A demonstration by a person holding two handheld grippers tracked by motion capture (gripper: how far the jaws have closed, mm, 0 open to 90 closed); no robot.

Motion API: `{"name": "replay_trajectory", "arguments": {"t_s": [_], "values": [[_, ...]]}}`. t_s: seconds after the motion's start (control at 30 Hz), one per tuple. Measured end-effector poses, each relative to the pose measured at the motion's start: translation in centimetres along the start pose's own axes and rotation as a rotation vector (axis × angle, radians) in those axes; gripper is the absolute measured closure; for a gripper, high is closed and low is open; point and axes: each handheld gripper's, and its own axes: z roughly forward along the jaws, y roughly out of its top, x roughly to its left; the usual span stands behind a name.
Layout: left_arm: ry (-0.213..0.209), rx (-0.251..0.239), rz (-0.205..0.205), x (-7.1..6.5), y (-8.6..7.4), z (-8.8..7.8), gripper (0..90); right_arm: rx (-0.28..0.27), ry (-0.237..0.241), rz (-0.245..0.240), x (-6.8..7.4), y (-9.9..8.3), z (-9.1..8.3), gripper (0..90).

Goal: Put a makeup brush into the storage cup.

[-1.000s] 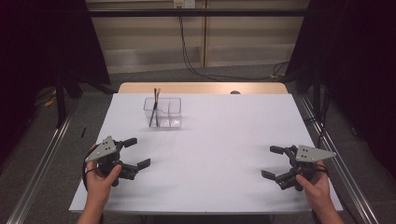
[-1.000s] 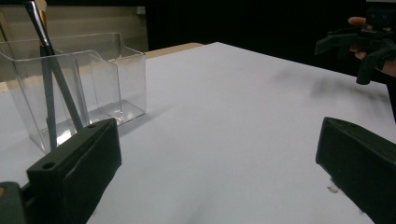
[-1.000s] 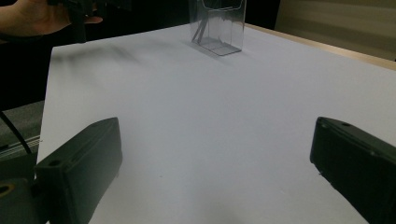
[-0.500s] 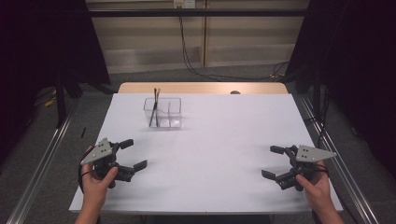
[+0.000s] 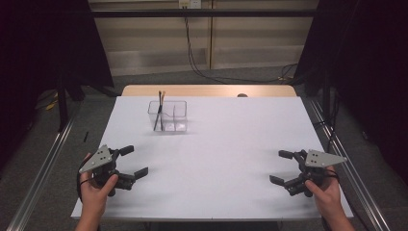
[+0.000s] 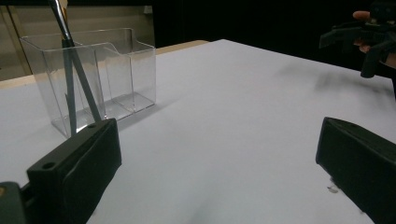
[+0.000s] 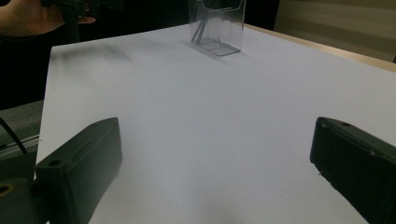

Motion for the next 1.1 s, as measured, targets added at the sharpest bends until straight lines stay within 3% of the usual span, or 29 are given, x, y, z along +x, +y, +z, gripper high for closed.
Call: {"name": "replay_trajectory", "arguments": {"t_s": [1.1], "values": [[0.018, -0.017, -0.008, -0.21, -0.50, -0.89, 0.2, -0.009, -0.011, -0.001, -0.21, -0.15, -0.55, 1.9]]}}
